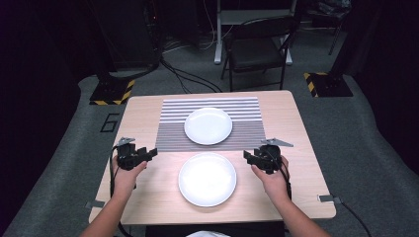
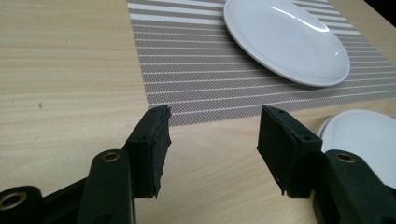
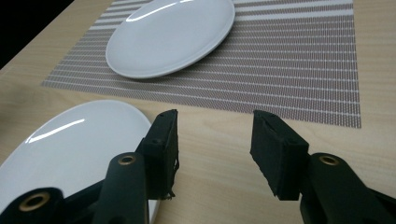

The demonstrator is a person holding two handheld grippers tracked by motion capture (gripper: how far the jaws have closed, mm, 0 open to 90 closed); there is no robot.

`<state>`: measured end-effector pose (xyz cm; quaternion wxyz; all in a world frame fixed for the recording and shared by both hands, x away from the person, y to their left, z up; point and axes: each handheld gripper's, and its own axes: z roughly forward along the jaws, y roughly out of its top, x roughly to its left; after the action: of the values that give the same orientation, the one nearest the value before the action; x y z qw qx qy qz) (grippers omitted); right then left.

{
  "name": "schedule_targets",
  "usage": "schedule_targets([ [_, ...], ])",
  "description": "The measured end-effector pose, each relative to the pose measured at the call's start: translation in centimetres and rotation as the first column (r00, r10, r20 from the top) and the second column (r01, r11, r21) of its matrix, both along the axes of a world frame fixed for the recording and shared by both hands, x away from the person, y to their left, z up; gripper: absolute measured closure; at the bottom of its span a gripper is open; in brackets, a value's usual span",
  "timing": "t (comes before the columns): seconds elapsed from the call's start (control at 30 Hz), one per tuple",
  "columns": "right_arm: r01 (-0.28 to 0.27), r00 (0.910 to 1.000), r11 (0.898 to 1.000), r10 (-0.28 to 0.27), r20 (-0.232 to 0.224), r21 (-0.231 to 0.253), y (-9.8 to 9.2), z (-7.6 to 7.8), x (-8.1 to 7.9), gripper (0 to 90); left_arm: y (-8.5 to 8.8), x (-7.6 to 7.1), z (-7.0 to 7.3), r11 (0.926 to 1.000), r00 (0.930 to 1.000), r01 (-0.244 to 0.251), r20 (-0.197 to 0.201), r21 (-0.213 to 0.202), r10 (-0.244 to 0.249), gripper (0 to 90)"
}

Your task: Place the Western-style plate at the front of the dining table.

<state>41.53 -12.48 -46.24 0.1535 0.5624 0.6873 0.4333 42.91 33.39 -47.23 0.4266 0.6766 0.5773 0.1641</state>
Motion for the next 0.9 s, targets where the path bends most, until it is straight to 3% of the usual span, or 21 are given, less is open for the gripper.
schedule_targets([
  [0.17, 0.003, 0.9996, 1.000, -0.003, -0.029, 0.006, -0.5, -1.0, -0.5, 51.0, 0.0, -0.7, -1.3, 1.0000, 0.9997, 0.001, -0.023, -0.001, -0.001, 42.4],
  [0.27, 0.003, 0.9991, 1.000, -0.003, -0.042, -0.003, -0.8, -1.6, -0.7, 50.9, 0.0, -1.0, -2.0, 0.9994, 0.9995, 0.014, -0.027, 0.031, -0.013, 42.2],
  [0.33, 0.004, 0.9992, 1.000, -0.004, -0.039, -0.015, -1.0, -1.9, -0.7, 50.8, -0.1, -1.0, -2.4, 0.9993, 0.9992, 0.019, -0.035, 0.031, -0.018, 42.2],
  [0.4, 0.006, 0.9995, 0.999, -0.008, -0.032, -0.054, -1.0, -2.2, -0.9, 50.6, -0.1, -1.1, -2.6, 0.9972, 0.9990, 0.027, -0.037, 0.070, -0.024, 42.2],
  [0.5, 0.003, 0.9999, 0.995, -0.004, -0.014, -0.096, -1.1, -2.7, -0.9, 50.6, 0.0, -1.1, -3.0, 0.9969, 0.9988, 0.031, -0.040, 0.073, -0.028, 42.2],
  [0.9, -0.002, 0.9985, 0.991, -0.005, -0.054, -0.136, -1.7, -4.2, -0.9, 47.2, 0.3, -0.9, -3.9, 0.9943, 0.9989, 0.036, -0.033, 0.101, -0.033, 41.1],
])
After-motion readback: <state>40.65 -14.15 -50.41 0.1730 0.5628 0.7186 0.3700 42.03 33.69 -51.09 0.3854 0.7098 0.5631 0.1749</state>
